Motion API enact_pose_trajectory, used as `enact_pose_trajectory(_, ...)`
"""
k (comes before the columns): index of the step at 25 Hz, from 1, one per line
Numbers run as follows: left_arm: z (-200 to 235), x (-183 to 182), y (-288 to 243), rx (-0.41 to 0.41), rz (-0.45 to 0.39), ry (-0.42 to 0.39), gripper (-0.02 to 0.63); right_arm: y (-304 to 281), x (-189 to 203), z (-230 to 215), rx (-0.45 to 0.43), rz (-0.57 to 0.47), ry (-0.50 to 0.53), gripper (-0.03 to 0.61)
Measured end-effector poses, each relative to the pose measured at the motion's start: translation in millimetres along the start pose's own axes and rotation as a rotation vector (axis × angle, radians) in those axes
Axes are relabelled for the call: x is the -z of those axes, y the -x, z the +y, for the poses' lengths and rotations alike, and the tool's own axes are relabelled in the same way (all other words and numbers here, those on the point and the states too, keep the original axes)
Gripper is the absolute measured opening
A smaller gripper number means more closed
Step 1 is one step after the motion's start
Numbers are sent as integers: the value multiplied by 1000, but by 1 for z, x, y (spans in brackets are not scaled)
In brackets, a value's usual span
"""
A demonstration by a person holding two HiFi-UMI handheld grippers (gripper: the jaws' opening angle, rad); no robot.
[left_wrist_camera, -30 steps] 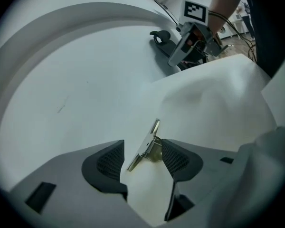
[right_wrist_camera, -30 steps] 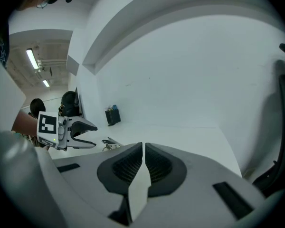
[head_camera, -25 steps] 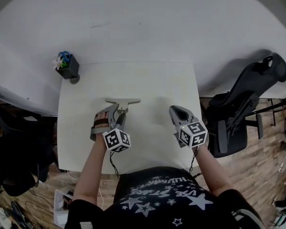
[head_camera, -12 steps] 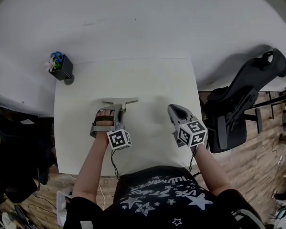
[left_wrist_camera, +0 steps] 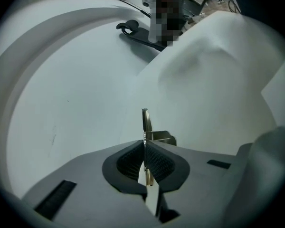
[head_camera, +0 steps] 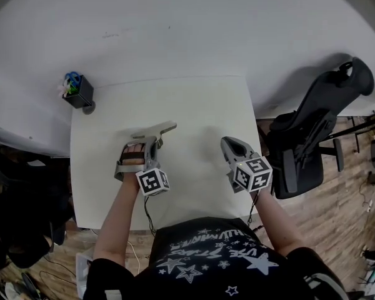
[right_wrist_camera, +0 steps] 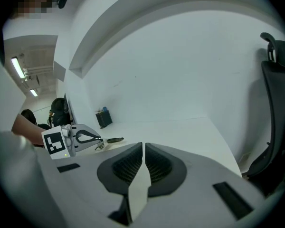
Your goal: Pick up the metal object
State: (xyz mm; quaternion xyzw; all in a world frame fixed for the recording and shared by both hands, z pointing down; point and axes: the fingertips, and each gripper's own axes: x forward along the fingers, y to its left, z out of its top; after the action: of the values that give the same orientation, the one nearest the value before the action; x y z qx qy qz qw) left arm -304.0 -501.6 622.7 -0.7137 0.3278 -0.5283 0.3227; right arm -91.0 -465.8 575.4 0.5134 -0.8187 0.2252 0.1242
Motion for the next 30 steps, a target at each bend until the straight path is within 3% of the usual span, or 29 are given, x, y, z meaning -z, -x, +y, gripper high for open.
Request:
enact_pose_trajectory(4,16,-9,19,-37,0,55,21,10,-8,-4,-1,-28,7,51)
enact_pose_trajectory(14,39,-37,84,-146,28,293,21,46,-15,0,-71,-69,25,51)
enact_pose_trajectory(20,26,-55,129,-180,95,514,21,80,-11,1,-162,-63,94,51)
enact_pose_trajectory(30,-15,-87,198,-266,223,754,21,131,-5,-10,-308,-70,175,51)
